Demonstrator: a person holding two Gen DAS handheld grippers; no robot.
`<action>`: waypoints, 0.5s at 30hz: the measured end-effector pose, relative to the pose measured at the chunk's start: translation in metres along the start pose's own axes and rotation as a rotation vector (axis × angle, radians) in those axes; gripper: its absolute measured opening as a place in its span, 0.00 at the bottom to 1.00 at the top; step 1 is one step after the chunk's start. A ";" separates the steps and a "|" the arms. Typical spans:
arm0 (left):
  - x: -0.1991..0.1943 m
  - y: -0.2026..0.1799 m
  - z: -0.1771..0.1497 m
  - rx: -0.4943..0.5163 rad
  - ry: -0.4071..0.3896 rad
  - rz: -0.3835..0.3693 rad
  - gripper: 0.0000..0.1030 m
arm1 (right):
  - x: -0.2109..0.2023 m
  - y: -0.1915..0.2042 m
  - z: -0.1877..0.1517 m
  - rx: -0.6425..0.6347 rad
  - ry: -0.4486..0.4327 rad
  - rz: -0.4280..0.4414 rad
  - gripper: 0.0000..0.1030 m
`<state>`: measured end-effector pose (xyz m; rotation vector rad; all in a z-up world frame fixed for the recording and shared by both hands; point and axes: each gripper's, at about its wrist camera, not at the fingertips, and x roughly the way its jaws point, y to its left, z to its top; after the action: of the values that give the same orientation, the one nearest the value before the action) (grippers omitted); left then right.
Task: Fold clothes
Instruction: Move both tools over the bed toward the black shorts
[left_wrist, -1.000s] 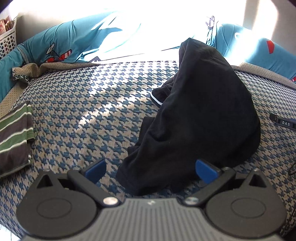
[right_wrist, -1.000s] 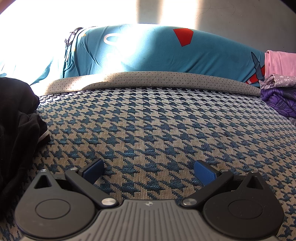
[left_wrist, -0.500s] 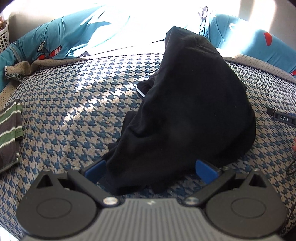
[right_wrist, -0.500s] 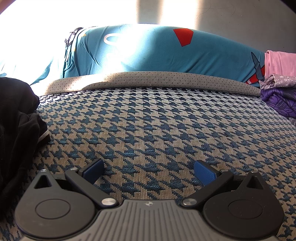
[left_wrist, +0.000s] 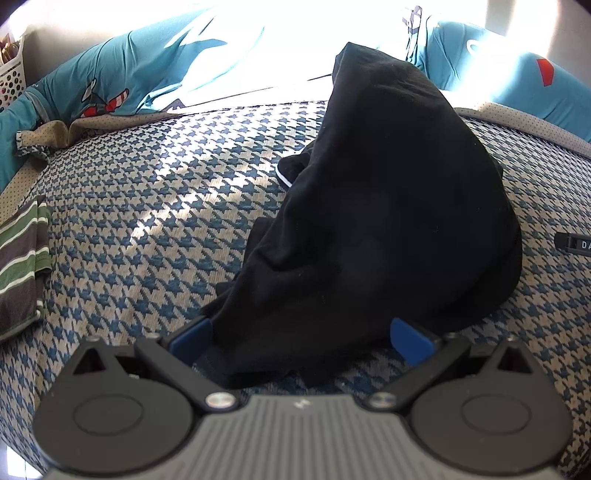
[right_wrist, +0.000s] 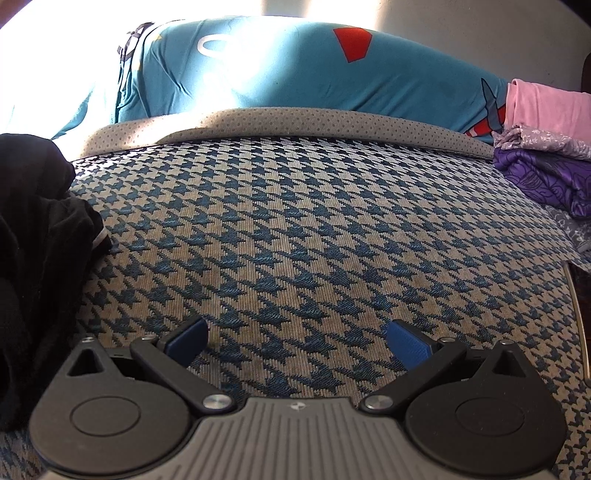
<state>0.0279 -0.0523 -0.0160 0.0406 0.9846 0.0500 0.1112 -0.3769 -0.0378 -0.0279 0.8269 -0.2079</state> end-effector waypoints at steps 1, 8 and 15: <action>0.000 0.000 -0.001 -0.001 0.000 0.004 1.00 | -0.005 0.001 0.002 -0.010 0.007 0.011 1.00; -0.001 0.008 -0.014 -0.047 0.027 0.004 1.00 | -0.049 0.020 0.000 -0.058 0.020 0.057 1.00; -0.003 0.010 -0.031 -0.064 0.053 0.019 1.00 | -0.079 0.036 -0.017 -0.009 0.035 0.128 1.00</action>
<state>0.0001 -0.0418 -0.0306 -0.0102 1.0349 0.1004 0.0529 -0.3252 0.0048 0.0206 0.8610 -0.0841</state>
